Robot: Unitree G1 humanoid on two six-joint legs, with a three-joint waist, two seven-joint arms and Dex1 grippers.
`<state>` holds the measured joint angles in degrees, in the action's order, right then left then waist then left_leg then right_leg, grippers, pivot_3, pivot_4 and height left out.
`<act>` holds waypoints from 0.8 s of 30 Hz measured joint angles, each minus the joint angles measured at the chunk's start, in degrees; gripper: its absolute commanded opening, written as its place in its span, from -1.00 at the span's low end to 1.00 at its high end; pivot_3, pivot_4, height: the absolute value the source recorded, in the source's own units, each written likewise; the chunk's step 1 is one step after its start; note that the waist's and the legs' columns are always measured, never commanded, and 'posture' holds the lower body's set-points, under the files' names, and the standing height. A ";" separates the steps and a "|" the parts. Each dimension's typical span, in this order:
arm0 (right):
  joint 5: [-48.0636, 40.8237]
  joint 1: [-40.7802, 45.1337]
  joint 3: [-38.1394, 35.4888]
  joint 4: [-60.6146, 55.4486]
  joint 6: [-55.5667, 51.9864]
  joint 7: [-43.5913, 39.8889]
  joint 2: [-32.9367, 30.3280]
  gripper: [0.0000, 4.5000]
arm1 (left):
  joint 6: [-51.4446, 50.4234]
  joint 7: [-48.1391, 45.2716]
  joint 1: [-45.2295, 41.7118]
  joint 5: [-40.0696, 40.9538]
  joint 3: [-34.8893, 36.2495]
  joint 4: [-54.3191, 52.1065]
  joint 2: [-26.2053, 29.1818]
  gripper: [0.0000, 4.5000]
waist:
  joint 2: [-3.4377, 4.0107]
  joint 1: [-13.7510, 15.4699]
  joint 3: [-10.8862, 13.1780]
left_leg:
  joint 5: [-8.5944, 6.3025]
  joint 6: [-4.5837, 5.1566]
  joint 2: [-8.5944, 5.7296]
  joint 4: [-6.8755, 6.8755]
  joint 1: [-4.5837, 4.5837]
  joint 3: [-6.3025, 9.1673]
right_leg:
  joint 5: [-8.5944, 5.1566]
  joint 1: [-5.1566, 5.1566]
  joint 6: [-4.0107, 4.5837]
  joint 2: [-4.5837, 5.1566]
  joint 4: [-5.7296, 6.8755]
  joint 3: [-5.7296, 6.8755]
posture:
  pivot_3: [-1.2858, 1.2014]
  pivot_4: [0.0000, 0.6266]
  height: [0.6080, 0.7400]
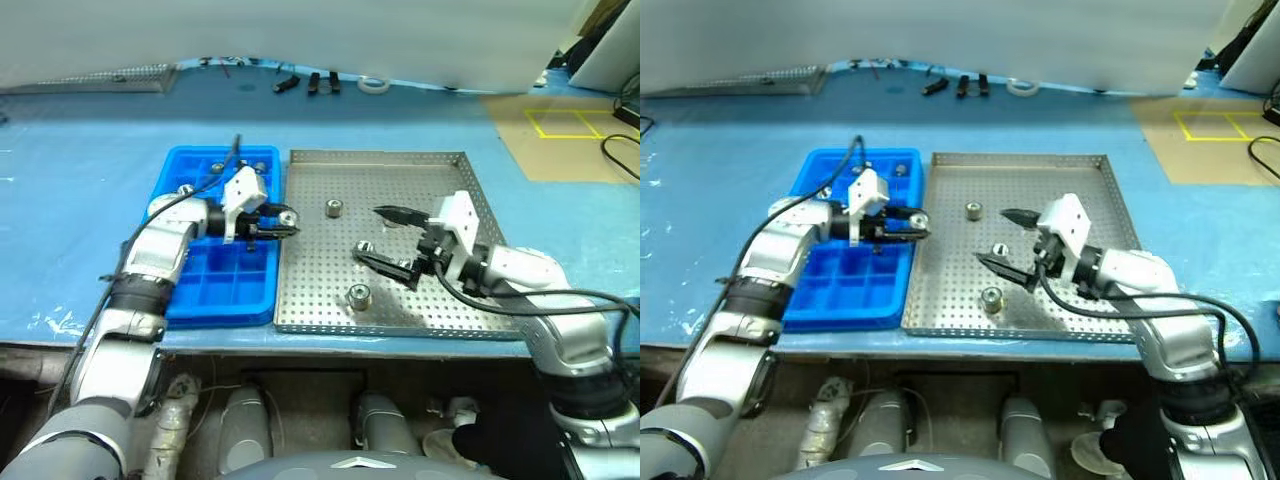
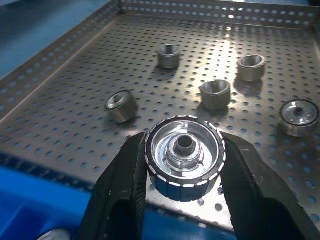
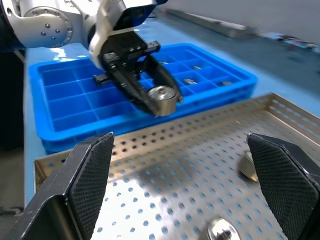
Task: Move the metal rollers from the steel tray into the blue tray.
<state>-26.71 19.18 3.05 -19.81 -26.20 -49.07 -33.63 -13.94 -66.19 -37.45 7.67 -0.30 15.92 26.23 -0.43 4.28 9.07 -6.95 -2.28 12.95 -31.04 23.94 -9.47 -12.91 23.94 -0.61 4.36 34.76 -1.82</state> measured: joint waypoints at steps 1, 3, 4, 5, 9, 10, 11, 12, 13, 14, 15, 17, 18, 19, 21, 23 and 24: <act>0.41 1.84 0.86 1.74 0.70 -0.84 0.73 1.00 | -0.91 2.38 1.12 0.12 1.19 -1.99 0.03 -0.22 | 0.02 0.32 0.01 | 0.00 0.00 -0.02 -0.01 0.06 0.00 | 0.00 0.04 0.00 0.02 0.01 0.01 | 0.18 -0.52 1.00; 1.42 6.92 3.40 6.02 2.45 -3.18 2.76 1.00 | -3.06 7.33 5.38 0.81 4.16 -8.20 0.66 -0.22 | 0.02 1.19 0.01 | 0.00 -0.01 0.00 -0.01 0.14 0.03 | 0.00 0.11 0.01 0.02 0.02 0.07 | 0.24 -0.52 1.00; 1.97 9.40 4.70 8.16 3.60 -4.72 3.77 1.00 | -4.65 9.53 8.28 1.46 5.60 -12.01 1.06 -0.22 | 0.02 1.48 0.01 | 0.00 0.00 0.00 0.00 0.18 0.06 | -0.02 0.11 0.04 0.02 0.03 0.11 | 0.25 -0.52 1.00; 2.29 11.20 5.50 9.94 4.69 -6.12 4.48 1.00 | -6.07 11.22 10.96 1.97 6.53 -15.10 1.41 -0.22 | 0.02 2.04 0.02 | 0.00 0.00 0.01 0.01 0.23 0.12 | -0.03 0.12 0.05 0.01 0.04 0.18 | 0.27 -0.52 1.00; 3.84 15.41 7.65 16.20 8.02 -10.67 6.81 1.00 | -9.30 18.61 19.29 2.69 10.28 -23.74 1.87 -0.22 | 0.02 4.46 0.02 | 0.00 -0.01 0.05 -0.02 0.53 0.31 | -0.05 0.25 0.08 -0.01 0.05 0.36 | 0.32 -0.52 1.00; 4.11 16.06 8.16 17.19 8.72 -11.48 7.33 1.00 | -9.36 20.80 20.35 2.57 11.17 -24.81 1.77 -0.22 | 0.02 5.07 0.02 | 0.01 -0.03 0.04 -0.05 0.67 0.42 | -0.05 0.26 0.08 0.00 0.06 0.48 | 0.32 -0.52 1.00; 4.23 16.49 8.59 17.93 9.31 -12.23 7.69 1.00 | -9.44 22.98 21.03 2.41 11.99 -25.77 1.51 -0.22 | 0.02 5.67 0.02 | 0.02 -0.03 0.05 -0.11 0.73 0.51 | -0.05 0.27 0.08 -0.01 0.06 0.53 | 0.34 -0.52 1.00; 4.38 17.42 9.05 19.20 9.86 -13.04 8.64 1.00 | -9.77 25.91 22.31 2.30 13.54 -27.26 0.77 -0.22 | 0.02 6.00 0.02 | 0.01 -0.03 0.04 -0.18 0.76 0.55 | -0.05 0.27 0.08 0.00 0.09 0.55 | 0.34 -0.52 1.00; 4.54 18.17 9.19 20.12 10.45 -13.72 9.32 1.00 | -9.84 28.43 23.38 2.15 14.49 -28.14 0.19 -0.22 | 0.03 6.31 0.02 | 0.02 -0.04 0.01 -0.20 0.82 0.63 | -0.05 0.27 0.08 0.02 0.10 0.61 | 0.35 -0.52 1.00; 4.69 18.85 9.28 20.94 11.04 -14.33 9.69 1.00 | -9.81 30.49 24.53 1.93 15.18 -28.70 -0.28 -0.22 | 0.02 6.63 0.02 | 0.02 -0.04 0.01 -0.25 0.85 0.71 | -0.05 0.27 0.08 0.02 0.10 0.65 | 0.35 -0.52 1.00; 4.92 19.41 9.29 21.64 11.54 -14.83 9.82 1.00 | -9.80 32.26 25.59 1.59 15.58 -28.84 -0.76 -0.22 | 0.02 7.01 0.02 | 0.02 -0.05 0.01 -0.28 0.88 0.77 | -0.05 0.26 0.08 0.02 0.10 0.69 | 0.35 -0.52 1.00; 5.31 20.07 9.27 22.84 12.25 -15.62 10.17 1.00 | -9.79 35.04 27.06 1.10 15.73 -28.74 -1.68 -0.22 | 0.02 7.84 0.02 | 0.06 -0.10 0.02 -0.29 0.97 0.90 | -0.05 0.26 0.08 0.02 0.11 0.80 | 0.36 -0.52 1.00; 5.34 20.16 9.27 23.27 12.47 -15.96 10.52 1.00 | -9.79 36.07 27.13 1.02 15.65 -28.59 -2.08 -0.22 | 0.02 8.16 0.02 | 0.07 -0.12 0.06 -0.30 1.02 0.94 | -0.05 0.27 0.08 0.01 0.11 0.86 | 0.36 -0.52 1.00; 5.42 20.16 9.36 23.53 12.51 -16.24 10.94 1.00 | -9.78 37.24 27.07 0.98 15.59 -28.46 -2.60 -0.22 | 0.02 8.47 0.02 | 0.08 -0.14 0.06 -0.32 1.05 0.96 | -0.05 0.27 0.08 0.02 0.15 0.90 | 0.35 -0.52 1.00; 5.50 20.16 9.40 23.56 12.63 -16.65 11.02 1.00 | -9.76 39.02 26.61 0.89 15.13 -27.89 -3.17 -0.22 | 0.02 9.08 0.02 | 0.09 -0.15 0.06 -0.39 1.05 0.97 | -0.05 0.29 0.07 0.01 0.20 0.89 | 0.35 -0.52 1.00; 5.62 20.15 9.40 23.55 12.75 -16.97 11.04 1.00 | -9.68 41.35 25.55 -0.07 14.62 -25.78 -3.65 -0.22 | 0.02 9.33 0.02 | 0.09 -0.15 0.06 -0.43 1.05 0.97 | -0.04 0.29 0.07 0.02 0.25 0.88 | 0.34 -0.52 1.00; 5.68 20.13 9.36 23.55 12.75 -16.96 11.00 1.00 | -9.57 42.39 24.84 -0.40 14.31 -24.23 -3.77 -0.22 | 0.02 9.36 0.02 | 0.09 -0.15 0.05 -0.46 1.05 0.98 | -0.04 0.29 0.06 0.02 0.28 0.88 | 0.33 -0.52 1.00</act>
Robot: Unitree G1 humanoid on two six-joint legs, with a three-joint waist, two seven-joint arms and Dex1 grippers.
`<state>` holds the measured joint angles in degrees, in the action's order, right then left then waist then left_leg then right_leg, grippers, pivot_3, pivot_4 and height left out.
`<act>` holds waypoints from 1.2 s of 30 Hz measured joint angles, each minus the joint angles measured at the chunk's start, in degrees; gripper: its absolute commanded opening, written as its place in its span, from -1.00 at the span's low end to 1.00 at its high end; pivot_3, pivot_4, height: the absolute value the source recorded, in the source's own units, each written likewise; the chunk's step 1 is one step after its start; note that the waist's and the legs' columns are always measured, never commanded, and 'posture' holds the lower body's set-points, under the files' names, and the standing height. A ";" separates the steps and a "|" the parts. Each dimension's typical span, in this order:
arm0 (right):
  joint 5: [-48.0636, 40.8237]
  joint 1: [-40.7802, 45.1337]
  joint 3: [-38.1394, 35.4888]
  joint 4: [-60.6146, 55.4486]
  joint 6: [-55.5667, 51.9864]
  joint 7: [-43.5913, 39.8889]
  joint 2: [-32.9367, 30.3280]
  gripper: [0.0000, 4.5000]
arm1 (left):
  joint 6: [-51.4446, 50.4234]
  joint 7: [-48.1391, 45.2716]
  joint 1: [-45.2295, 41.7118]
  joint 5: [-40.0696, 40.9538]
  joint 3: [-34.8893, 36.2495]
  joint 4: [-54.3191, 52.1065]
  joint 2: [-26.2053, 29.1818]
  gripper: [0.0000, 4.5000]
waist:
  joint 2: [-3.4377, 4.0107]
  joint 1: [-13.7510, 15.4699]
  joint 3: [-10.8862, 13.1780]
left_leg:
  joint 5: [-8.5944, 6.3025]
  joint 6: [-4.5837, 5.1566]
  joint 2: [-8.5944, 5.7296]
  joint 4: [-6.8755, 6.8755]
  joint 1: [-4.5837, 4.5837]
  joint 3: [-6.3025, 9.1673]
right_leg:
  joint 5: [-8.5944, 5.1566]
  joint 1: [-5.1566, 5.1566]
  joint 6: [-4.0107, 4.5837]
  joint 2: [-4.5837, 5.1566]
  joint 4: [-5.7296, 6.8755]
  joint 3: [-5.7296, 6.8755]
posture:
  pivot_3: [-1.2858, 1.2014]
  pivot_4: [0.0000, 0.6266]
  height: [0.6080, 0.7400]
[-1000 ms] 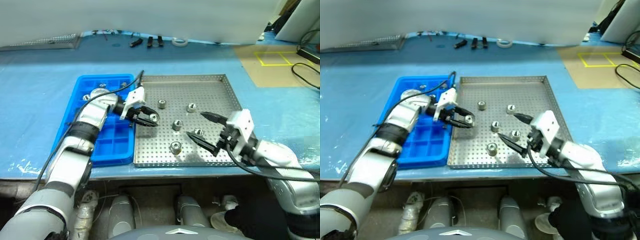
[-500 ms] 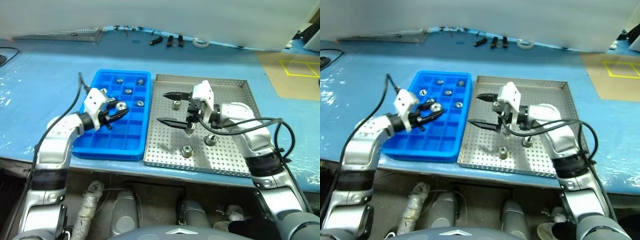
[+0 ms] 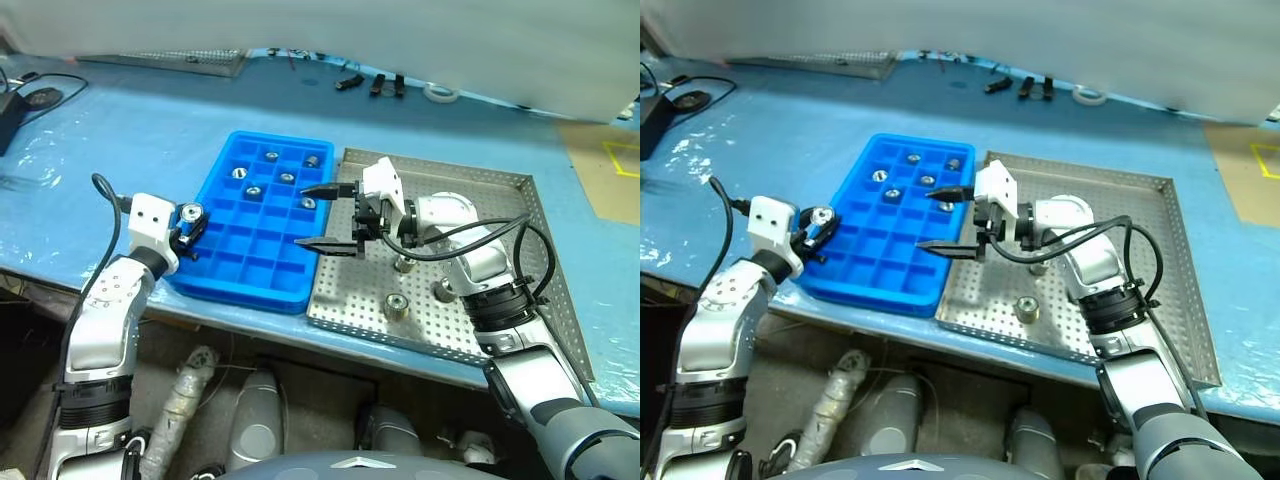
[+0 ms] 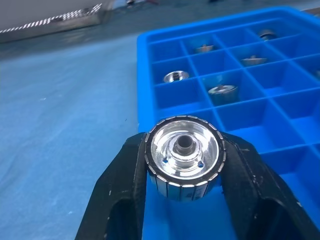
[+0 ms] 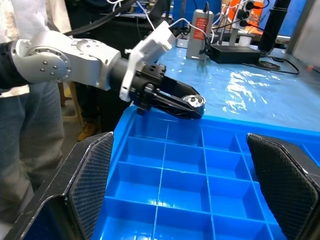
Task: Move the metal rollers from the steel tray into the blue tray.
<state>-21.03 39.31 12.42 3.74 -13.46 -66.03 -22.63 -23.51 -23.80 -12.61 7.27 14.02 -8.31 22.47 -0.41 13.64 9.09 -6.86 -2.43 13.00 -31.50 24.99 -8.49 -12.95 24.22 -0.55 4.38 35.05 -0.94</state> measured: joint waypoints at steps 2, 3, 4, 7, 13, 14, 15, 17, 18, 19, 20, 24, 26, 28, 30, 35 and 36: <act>0.12 -0.14 -0.11 -0.04 0.00 0.11 -0.05 1.00 | 0.54 1.29 -1.31 -0.59 -0.74 2.50 -0.34 -0.22 | 0.00 -0.04 0.00 | 0.01 -0.02 0.01 -0.08 0.02 0.03 | 0.00 0.01 -0.01 -0.01 0.04 0.00 | 0.32 -0.52 1.00; 0.19 -0.37 -0.28 -0.12 -0.01 0.24 -0.13 1.00 | 0.76 1.81 -2.35 -0.65 -1.19 3.72 -0.69 -0.22 | 0.00 -0.03 0.00 | 0.01 -0.02 0.00 -0.10 0.03 0.03 | 0.00 0.01 -0.01 0.00 0.06 -0.01 | 0.31 -0.52 1.00; 0.33 -0.68 -0.37 -0.25 -0.03 0.53 -0.20 1.00 | 1.00 2.28 -3.42 -0.74 -1.61 4.89 -0.96 -0.22 | 0.00 -0.05 0.00 | 0.03 -0.05 0.01 -0.15 0.06 0.05 | 0.01 0.02 -0.02 -0.01 0.08 0.01 | 0.30 -0.52 1.00; 0.44 -1.93 -0.52 -1.02 -0.40 1.26 -0.63 1.00 | 1.87 3.28 -6.61 -0.97 -2.85 8.40 -1.63 -0.22 | 0.00 -0.16 0.00 | 0.12 -0.20 0.01 -0.24 0.09 0.05 | 0.01 0.06 -0.02 -0.01 0.17 -0.01 | 0.29 -0.52 1.00; 0.46 -4.24 -0.98 -5.17 -1.74 3.39 -1.88 1.00 | 3.19 5.18 -12.00 -2.16 -5.65 16.02 -2.34 -0.22 | 0.00 -0.52 0.00 | 0.16 -0.26 0.01 -0.33 0.07 0.05 | 0.06 0.10 -0.11 -0.02 0.33 -0.07 | 0.26 -0.52 1.00; 0.45 -4.69 -1.01 -5.73 -2.11 3.70 -2.11 1.00 | 3.20 5.17 -12.10 -2.14 -5.88 16.52 -2.34 -0.22 | 0.00 -0.72 0.00 | 0.16 -0.27 0.01 -0.35 0.07 0.05 | 0.06 0.11 -0.11 -0.02 0.34 -0.08 | 0.25 -0.52 1.00; 0.45 -4.97 -1.03 -6.14 -2.34 3.93 -2.25 1.00 | 3.20 5.13 -12.09 -2.12 -5.99 16.83 -2.33 -0.22 | -0.01 -0.90 0.00 | 0.16 -0.27 0.01 -0.35 0.09 0.05 | 0.06 0.13 -0.11 -0.03 0.35 -0.08 | 0.24 -0.52 1.00; 0.44 -5.45 -1.08 -7.01 -2.83 4.49 -2.56 1.00 | 3.20 5.08 -12.09 -2.07 -6.18 17.12 -2.32 -0.22 | 0.00 -1.37 0.00 | 0.17 -0.27 0.01 -0.35 0.10 0.05 | 0.05 0.14 -0.09 -0.03 0.37 -0.07 | 0.24 -0.52 1.00; 0.44 -5.57 -1.14 -7.23 -3.05 4.72 -2.68 1.00 | 3.20 5.09 -12.10 -2.01 -6.18 17.21 -2.30 -0.22 | 0.00 -1.53 0.00 | 0.17 -0.27 0.01 -0.35 0.10 0.05 | 0.04 0.14 -0.07 -0.02 0.38 -0.07 | 0.24 -0.52 1.00; 0.42 -5.74 -1.24 -7.40 -3.22 4.96 -2.80 1.00 | 3.20 5.08 -12.10 -1.98 -6.18 17.35 -2.25 -0.22 | -0.01 -1.68 0.00 | 0.17 -0.27 0.00 -0.36 0.10 0.05 | 0.02 0.14 -0.05 -0.02 0.39 -0.07 | 0.24 -0.52 1.00; 0.41 -5.97 -1.40 -7.59 -3.35 5.11 -2.90 1.00 | 3.21 5.06 -12.10 -1.95 -6.18 17.54 -2.21 -0.22 | 0.00 -1.79 0.00 | 0.16 -0.27 0.00 -0.37 0.10 0.05 | 0.01 0.14 -0.02 -0.01 0.39 -0.07 | 0.23 -0.52 1.00; 0.40 -6.45 -1.90 -8.32 -3.87 5.90 -2.99 1.00 | 3.27 4.00 -12.18 -1.12 -6.16 17.95 -2.19 0.34 | 0.00 -1.97 0.00 | 0.16 -0.27 0.01 -0.38 0.08 0.05 | 0.00 0.15 -0.02 -0.02 0.45 -0.08 | 0.23 -0.52 1.00; 0.39 -6.45 -2.14 -8.66 -4.10 6.24 -2.99 1.00 | 3.39 3.53 -12.29 -0.76 -6.18 17.96 -2.18 0.62 | 0.00 -1.98 0.00 | 0.16 -0.27 0.01 -0.38 0.08 0.05 | 0.00 0.15 -0.01 -0.01 0.46 -0.08 | 0.23 -0.52 1.00; 0.39 -6.46 -2.16 -8.81 -4.29 6.52 -2.98 1.00 | 3.73 3.64 -12.78 -0.92 -6.30 18.13 -2.12 0.91 | 0.00 -1.99 0.00 | 0.16 -0.26 0.01 -0.40 0.08 0.05 | 0.00 0.15 -0.02 -0.01 0.48 -0.09 | 0.23 -0.52 1.00; 0.39 -6.46 -2.16 -8.83 -4.45 6.91 -2.94 1.00 | 3.83 4.37 -13.51 -1.17 -6.80 18.25 -2.24 0.91 | 0.00 -2.03 0.00 | 0.16 -0.27 0.01 -0.42 0.08 0.05 | 0.00 0.15 -0.02 -0.01 0.50 -0.09 | 0.22 -0.52 1.00; 0.38 -6.48 -2.28 -9.09 -4.72 7.70 -2.94 1.00 | 3.81 5.22 -15.21 -0.83 -7.06 18.51 -3.39 0.91 | 0.00 -2.11 0.00 | 0.17 -0.28 0.00 -0.45 0.10 0.05 | 0.00 0.15 -0.02 -0.01 0.51 -0.09 | 0.17 -0.52 1.00; 0.37 -6.53 -2.59 -9.23 -4.82 7.96 -2.98 1.00 | 3.81 4.70 -15.77 -0.58 -7.34 18.63 -3.82 0.91 | 0.00 -2.09 0.00 | 0.17 -0.28 0.00 -0.46 0.11 0.05 | 0.00 0.15 -0.02 -0.01 0.51 -0.09 | 0.16 -0.52 1.00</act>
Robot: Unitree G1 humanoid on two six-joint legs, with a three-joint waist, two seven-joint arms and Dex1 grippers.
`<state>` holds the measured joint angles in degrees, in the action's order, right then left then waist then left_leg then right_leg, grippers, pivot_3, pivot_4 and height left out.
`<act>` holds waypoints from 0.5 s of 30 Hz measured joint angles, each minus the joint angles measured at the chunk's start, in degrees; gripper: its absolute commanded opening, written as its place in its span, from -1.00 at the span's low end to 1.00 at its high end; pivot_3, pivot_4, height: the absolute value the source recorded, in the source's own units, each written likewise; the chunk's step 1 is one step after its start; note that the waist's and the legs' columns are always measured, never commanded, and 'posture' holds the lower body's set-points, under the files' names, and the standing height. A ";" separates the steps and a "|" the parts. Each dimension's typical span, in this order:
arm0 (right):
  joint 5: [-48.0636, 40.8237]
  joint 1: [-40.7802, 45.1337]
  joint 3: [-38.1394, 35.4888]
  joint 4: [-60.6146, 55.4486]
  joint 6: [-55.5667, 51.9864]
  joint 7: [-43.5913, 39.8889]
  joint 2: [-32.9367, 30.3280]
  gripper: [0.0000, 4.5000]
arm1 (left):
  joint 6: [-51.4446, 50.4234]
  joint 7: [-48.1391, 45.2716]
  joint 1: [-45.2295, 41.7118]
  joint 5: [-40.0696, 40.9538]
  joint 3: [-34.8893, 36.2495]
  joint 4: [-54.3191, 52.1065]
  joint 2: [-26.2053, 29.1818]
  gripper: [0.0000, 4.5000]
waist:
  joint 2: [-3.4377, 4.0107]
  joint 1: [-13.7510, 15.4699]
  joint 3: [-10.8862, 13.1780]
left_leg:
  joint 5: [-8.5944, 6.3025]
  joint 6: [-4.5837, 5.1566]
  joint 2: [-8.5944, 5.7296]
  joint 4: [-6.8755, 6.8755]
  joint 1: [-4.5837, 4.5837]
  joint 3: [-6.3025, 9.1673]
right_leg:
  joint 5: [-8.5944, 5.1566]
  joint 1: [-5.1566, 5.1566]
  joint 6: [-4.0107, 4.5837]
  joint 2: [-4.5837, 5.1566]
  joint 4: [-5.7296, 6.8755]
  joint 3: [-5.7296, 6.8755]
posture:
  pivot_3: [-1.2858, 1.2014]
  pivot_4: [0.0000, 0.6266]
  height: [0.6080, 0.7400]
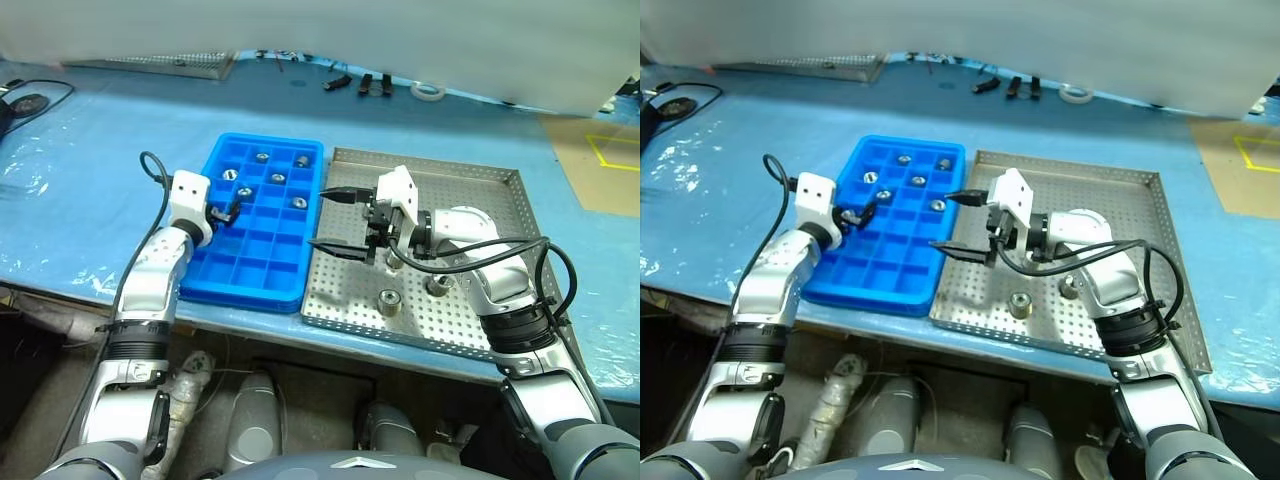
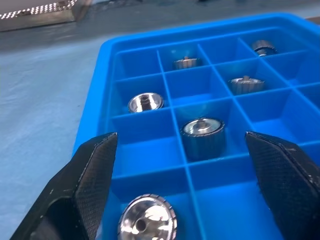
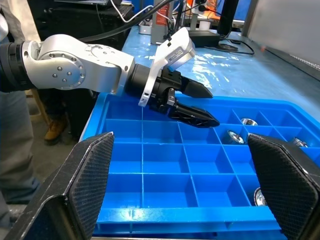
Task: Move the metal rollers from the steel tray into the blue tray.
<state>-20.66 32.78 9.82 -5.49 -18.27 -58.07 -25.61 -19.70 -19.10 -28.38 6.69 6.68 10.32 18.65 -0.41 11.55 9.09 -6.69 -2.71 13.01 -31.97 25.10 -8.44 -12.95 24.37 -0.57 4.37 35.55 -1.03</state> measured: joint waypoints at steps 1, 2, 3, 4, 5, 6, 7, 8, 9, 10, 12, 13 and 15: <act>0.00 -0.10 -0.42 -0.28 -0.21 0.66 -0.21 1.00 | 0.00 -1.19 -0.71 0.59 -0.55 -0.01 -0.47 0.91 | 0.00 0.02 0.00 | 0.00 -0.01 -0.01 -0.02 0.01 0.00 | 0.00 0.00 0.00 0.01 0.00 0.00 | 0.14 -0.52 1.00; 0.00 -0.31 -0.84 -0.74 -0.51 1.14 -0.49 1.00 | -0.03 -2.31 -1.36 1.22 -1.16 -0.03 -1.08 0.91 | 0.00 0.04 0.00 | 0.01 -0.01 -0.03 -0.06 0.02 0.00 | 0.00 -0.01 0.00 0.03 0.00 -0.01 | 0.12 -0.52 1.00; 0.00 -1.07 -1.61 -1.82 -0.93 1.90 -1.03 1.00 | -0.08 -3.84 -2.28 2.04 -2.06 -0.16 -2.15 0.91 | 0.00 0.07 0.00 | 0.01 -0.01 -0.05 -0.08 0.05 0.00 | 0.00 -0.01 0.00 0.04 0.01 0.00 | 0.11 -0.52 1.00; -0.01 -1.66 -2.23 -2.55 -1.23 2.44 -1.29 1.00 | -0.08 -5.14 -2.98 2.58 -3.13 -0.48 -3.07 0.91 | 0.00 0.00 0.00 | 0.00 0.00 -0.06 -0.13 0.06 -0.02 | 0.01 -0.01 -0.01 0.05 0.00 -0.03 | 0.09 -0.52 1.00; -0.05 -2.66 -2.88 -3.65 -1.63 3.32 -1.60 1.00 | -0.10 -6.48 -3.98 3.08 -4.54 -0.71 -4.08 0.91 | 0.00 -0.11 0.00 | 0.00 0.01 -0.07 -0.16 0.06 -0.03 | 0.01 -0.02 -0.02 0.05 0.01 -0.05 | 0.09 -0.52 1.00; -0.11 -3.66 -3.32 -4.69 -2.09 3.91 -1.98 1.00 | -0.10 -7.58 -4.96 3.38 -5.83 -0.80 -4.95 0.91 | 0.00 -0.19 0.00 | 0.00 0.01 -0.07 -0.17 0.06 -0.03 | 0.01 -0.02 -0.02 0.05 0.01 -0.06 | 0.05 -0.52 1.00; -0.20 -4.83 -3.85 -5.69 -2.50 4.53 -2.26 1.00 | -0.07 -8.77 -6.07 3.47 -7.18 -0.80 -5.75 0.91 | -0.01 -0.39 0.00 | 0.00 0.01 -0.06 -0.17 0.04 -0.04 | 0.02 -0.02 -0.03 0.05 0.01 -0.10 | 0.03 -0.52 1.00; -0.34 -6.53 -4.64 -7.26 -3.15 5.52 -2.67 1.00 | 0.04 -10.79 -7.65 3.56 -8.80 -0.48 -6.52 0.91 | 0.00 -0.77 0.00 | 0.00 0.00 -0.06 -0.16 0.04 -0.04 | 0.02 -0.01 -0.03 0.05 0.01 -0.10 | 0.01 -0.52 1.00; -0.49 -8.22 -5.33 -8.88 -3.77 6.50 -3.37 1.00 | 0.49 -12.97 -9.27 3.69 -10.25 0.21 -7.12 0.91 | 0.00 -1.21 0.00 | 0.00 0.00 -0.06 -0.16 0.03 -0.05 | 0.02 -0.02 -0.04 0.05 0.01 -0.10 | -0.01 -0.52 1.00; -0.57 -9.57 -5.98 -10.12 -4.41 7.35 -3.77 1.00 | 0.88 -15.10 -10.78 3.87 -11.48 0.99 -7.52 0.91 | 0.00 -1.84 0.00 | 0.00 0.01 -0.07 -0.16 -0.01 -0.08 | 0.03 -0.02 -0.06 0.03 -0.01 -0.18 | -0.05 -0.52 1.00; -0.79 -12.64 -8.12 -13.32 -5.77 9.68 -4.45 1.00 | 1.90 -21.05 -13.90 4.24 -14.42 3.45 -7.63 0.91 | 0.01 -3.23 0.00 | 0.00 0.01 -0.10 -0.15 -0.06 -0.12 | 0.05 -0.01 -0.10 0.02 -0.02 -0.27 | -0.10 -0.52 1.00; -0.89 -14.09 -9.01 -14.83 -6.37 10.64 -4.79 1.00 | 2.53 -24.00 -14.80 4.25 -15.64 4.60 -7.42 0.91 | 0.02 -3.83 -0.01 | -0.01 0.02 -0.11 -0.14 -0.10 -0.15 | 0.07 -0.02 -0.13 0.01 -0.04 -0.33 | -0.10 -0.52 1.00; -1.31 -17.43 -11.14 -18.26 -7.57 12.48 -5.75 1.00 | 4.03 -30.29 -16.08 4.13 -18.68 7.66 -6.71 0.91 | 0.04 -5.21 -0.02 | -0.01 0.03 -0.11 -0.08 -0.15 -0.21 | 0.14 -0.01 -0.26 -0.03 -0.09 -0.42 | -0.16 -0.52 1.00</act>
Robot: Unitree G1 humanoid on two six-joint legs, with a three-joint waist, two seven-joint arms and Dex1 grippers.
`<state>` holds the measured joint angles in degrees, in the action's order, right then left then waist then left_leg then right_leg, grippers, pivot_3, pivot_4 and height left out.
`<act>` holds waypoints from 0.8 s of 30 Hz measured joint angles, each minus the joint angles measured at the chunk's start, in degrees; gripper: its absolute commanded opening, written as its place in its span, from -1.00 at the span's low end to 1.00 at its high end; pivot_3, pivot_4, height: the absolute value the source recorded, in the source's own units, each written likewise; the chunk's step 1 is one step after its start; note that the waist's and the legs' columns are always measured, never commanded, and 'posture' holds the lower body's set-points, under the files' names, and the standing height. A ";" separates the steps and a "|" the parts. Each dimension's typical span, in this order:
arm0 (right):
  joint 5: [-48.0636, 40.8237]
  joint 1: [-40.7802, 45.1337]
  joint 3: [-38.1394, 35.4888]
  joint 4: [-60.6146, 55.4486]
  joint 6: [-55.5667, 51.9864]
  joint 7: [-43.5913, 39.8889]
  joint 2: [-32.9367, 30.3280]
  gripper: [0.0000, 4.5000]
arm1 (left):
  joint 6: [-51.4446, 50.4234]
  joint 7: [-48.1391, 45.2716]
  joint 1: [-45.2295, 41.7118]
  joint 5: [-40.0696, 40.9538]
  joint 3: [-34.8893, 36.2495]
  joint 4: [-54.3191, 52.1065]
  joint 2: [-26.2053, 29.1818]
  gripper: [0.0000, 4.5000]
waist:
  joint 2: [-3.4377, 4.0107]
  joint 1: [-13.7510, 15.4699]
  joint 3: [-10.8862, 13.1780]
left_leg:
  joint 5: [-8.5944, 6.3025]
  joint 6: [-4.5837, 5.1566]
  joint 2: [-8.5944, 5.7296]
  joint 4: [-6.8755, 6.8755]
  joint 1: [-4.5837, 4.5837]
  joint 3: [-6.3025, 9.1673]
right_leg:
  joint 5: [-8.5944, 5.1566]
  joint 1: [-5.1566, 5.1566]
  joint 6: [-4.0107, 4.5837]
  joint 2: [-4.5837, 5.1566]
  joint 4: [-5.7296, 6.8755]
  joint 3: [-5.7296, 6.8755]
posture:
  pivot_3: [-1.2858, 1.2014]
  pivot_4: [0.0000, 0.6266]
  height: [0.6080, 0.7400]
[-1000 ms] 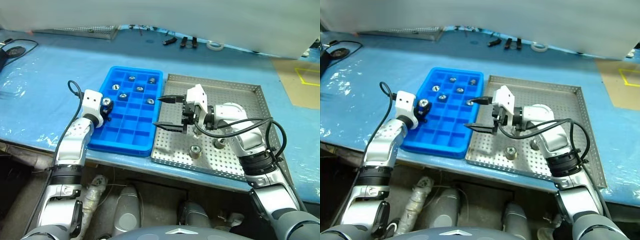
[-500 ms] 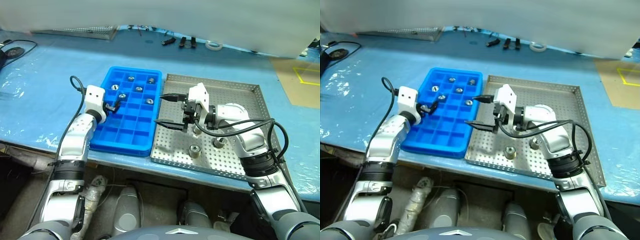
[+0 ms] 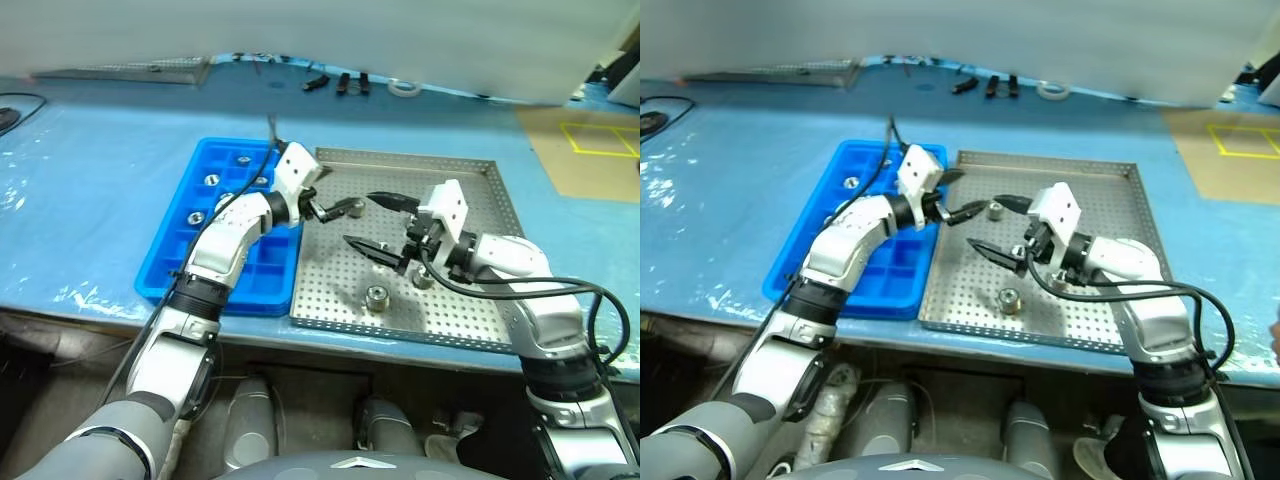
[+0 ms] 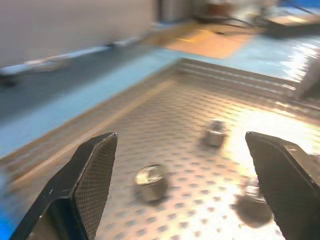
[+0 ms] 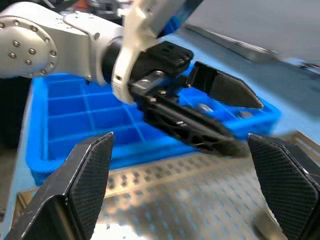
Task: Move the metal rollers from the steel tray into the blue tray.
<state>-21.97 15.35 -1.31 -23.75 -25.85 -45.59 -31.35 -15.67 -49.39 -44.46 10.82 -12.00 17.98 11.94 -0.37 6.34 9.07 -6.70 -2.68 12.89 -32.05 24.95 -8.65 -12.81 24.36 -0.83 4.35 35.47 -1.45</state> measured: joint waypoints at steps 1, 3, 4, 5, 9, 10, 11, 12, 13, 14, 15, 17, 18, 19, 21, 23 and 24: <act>-0.40 -1.94 -1.01 -1.81 -0.71 0.89 -0.42 1.00 | 0.87 -3.61 -0.22 -0.19 -1.57 1.76 0.70 0.91 | 0.00 -0.94 0.00 | -0.01 0.01 0.00 0.03 -0.04 -0.02 | -0.01 0.00 -0.02 -0.02 -0.01 -0.03 | -0.18 -0.52 1.00; -0.92 -7.03 -3.44 -5.83 -2.18 2.71 -1.23 1.00 | 4.38 -10.66 -0.90 -1.44 -4.89 6.55 1.91 0.91 | 0.01 -2.19 -0.01 | -0.01 0.01 0.00 0.23 -0.17 -0.11 | -0.02 -0.01 -0.02 -0.04 -0.08 -0.10 | -0.22 -0.52 1.00; -1.10 -9.03 -4.06 -7.13 -2.81 3.29 -1.54 1.00 | 6.31 -13.20 -1.11 -2.32 -6.09 8.46 2.68 0.91 | 0.01 -2.65 0.00 | -0.01 0.01 0.00 0.29 -0.21 -0.13 | -0.02 -0.01 0.00 -0.06 -0.11 -0.15 | -0.23 -0.52 1.00; -1.33 -11.91 -5.06 -9.01 -3.61 4.12 -1.85 1.00 | 9.74 -16.23 -1.56 -3.75 -7.81 11.05 3.61 0.91 | 0.01 -3.01 0.00 | -0.01 0.02 -0.01 0.37 -0.26 -0.17 | -0.03 -0.02 0.01 -0.06 -0.16 -0.17 | -0.25 -0.52 1.00; -2.64 -20.94 -7.41 -16.23 -5.98 7.51 -1.83 1.00 | 21.78 -24.85 -4.49 -8.42 -11.55 21.02 4.92 0.91 | 0.01 -4.21 -0.01 | -0.14 0.24 -0.07 0.67 -0.57 -0.30 | -0.09 -0.31 0.11 -0.04 -0.56 -0.22 | -0.29 -0.52 1.00; -2.94 -22.23 -7.53 -17.53 -6.25 8.26 -1.59 1.00 | 24.07 -26.06 -5.46 -9.20 -12.03 22.80 4.74 0.91 | 0.01 -4.29 -0.01 | -0.17 0.28 -0.07 0.69 -0.67 -0.33 | -0.08 -0.41 0.10 -0.03 -0.64 -0.23 | -0.31 -0.52 1.00; -3.05 -23.10 -7.70 -18.53 -6.51 9.06 -1.38 1.00 | 25.89 -26.95 -6.30 -9.79 -12.31 24.39 4.40 0.91 | 0.00 -4.41 0.00 | -0.20 0.33 -0.09 0.70 -0.79 -0.43 | -0.08 -0.48 0.10 -0.02 -0.67 -0.30 | -0.31 -0.52 1.00; -3.19 -24.72 -8.28 -20.08 -6.81 10.28 -0.65 1.00 | 28.11 -27.94 -7.52 -10.48 -12.44 26.49 3.47 0.91 | 0.00 -4.55 0.00 | -0.21 0.36 -0.10 0.75 -0.86 -0.54 | -0.08 -0.51 0.10 -0.01 -0.70 -0.33 | -0.32 -0.52 1.00; -3.32 -25.93 -8.51 -20.99 -7.03 11.06 -0.24 1.00 | 29.45 -28.49 -8.21 -10.81 -12.44 27.82 2.71 0.91 | 0.00 -4.56 -0.01 | -0.24 0.39 -0.09 0.76 -0.90 -0.61 | -0.09 -0.55 0.09 0.03 -0.73 -0.33 | -0.33 -0.52 1.00; -3.39 -27.23 -8.78 -21.83 -7.13 11.67 -0.03 1.00 | 30.41 -28.95 -8.87 -11.05 -12.44 29.29 1.88 0.91 | 0.00 -4.57 -0.01 | -0.25 0.42 -0.10 0.76 -0.90 -0.66 | -0.10 -0.56 0.08 0.05 -0.75 -0.34 | -0.34 -0.52 1.00; -3.40 -28.69 -8.96 -22.62 -7.13 12.20 0.08 1.00 | 31.46 -29.28 -9.38 -11.33 -12.43 30.74 0.99 0.91 | 0.00 -4.63 -0.01 | -0.28 0.46 -0.10 0.77 -0.91 -0.71 | -0.10 -0.56 0.08 0.05 -0.78 -0.37 | -0.34 -0.52 1.00; -3.38 -31.55 -9.09 -23.73 -7.13 13.14 0.37 1.00 | 33.06 -30.16 -9.88 -12.04 -12.43 33.29 -0.60 0.91 | 0.00 -5.01 0.00 | -0.33 0.54 -0.10 0.76 -0.92 -0.76 | -0.11 -0.56 0.06 0.06 -0.81 -0.42 | -0.35 -0.52 1.00; -3.38 -32.55 -9.09 -24.09 -7.13 13.57 0.62 1.00 | 33.73 -30.73 -9.92 -12.18 -12.44 34.13 -1.15 0.91 | 0.00 -5.33 0.00 | -0.34 0.56 -0.09 0.76 -0.92 -0.78 | -0.12 -0.55 0.05 0.05 -0.81 -0.42 | -0.36 -0.52 1.00; -3.37 -33.14 -9.08 -24.32 -7.13 13.99 0.77 1.00 | 34.18 -31.41 -9.93 -12.30 -12.44 34.80 -1.55 0.91 | -0.01 -5.55 0.00 | -0.34 0.56 -0.09 0.77 -0.92 -0.78 | -0.12 -0.54 0.05 0.05 -0.81 -0.43 | -0.36 -0.52 1.00; -3.36 -33.80 -9.07 -24.55 -7.09 14.84 1.10 1.00 | 34.77 -32.91 -10.00 -12.49 -12.44 35.60 -2.23 0.91 | -0.01 -6.05 0.00 | -0.34 0.56 -0.07 0.77 -0.96 -0.80 | -0.12 -0.53 0.05 0.05 -0.79 -0.48 | -0.37 -0.52 1.00; -3.36 -34.22 -9.08 -24.55 -6.96 15.46 1.19 1.00 | 35.40 -34.41 -10.11 -13.08 -12.49 35.76 -2.47 0.91 | -0.01 -6.48 0.00 | -0.34 0.56 -0.07 0.77 -0.98 -0.80 | -0.12 -0.53 0.05 0.05 -0.78 -0.48 | -0.38 -0.52 1.00; -3.36 -34.51 -9.09 -24.55 -6.85 15.62 1.19 1.00 | 35.76 -35.09 -10.14 -13.43 -12.52 35.97 -2.44 0.91 | -0.01 -6.72 0.00 | -0.34 0.56 -0.08 0.76 -0.98 -0.81 | -0.12 -0.53 0.04 0.05 -0.78 -0.49 | -0.38 -0.52 1.00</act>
<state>-25.33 -19.15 -10.40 -48.29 -32.69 -29.97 -30.17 20.09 -84.48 -54.60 -2.61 -24.52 53.95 9.50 -0.38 -0.38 9.07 -7.04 -2.11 12.82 -31.29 23.97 -9.47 -12.94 23.82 -0.79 4.40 34.69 -1.94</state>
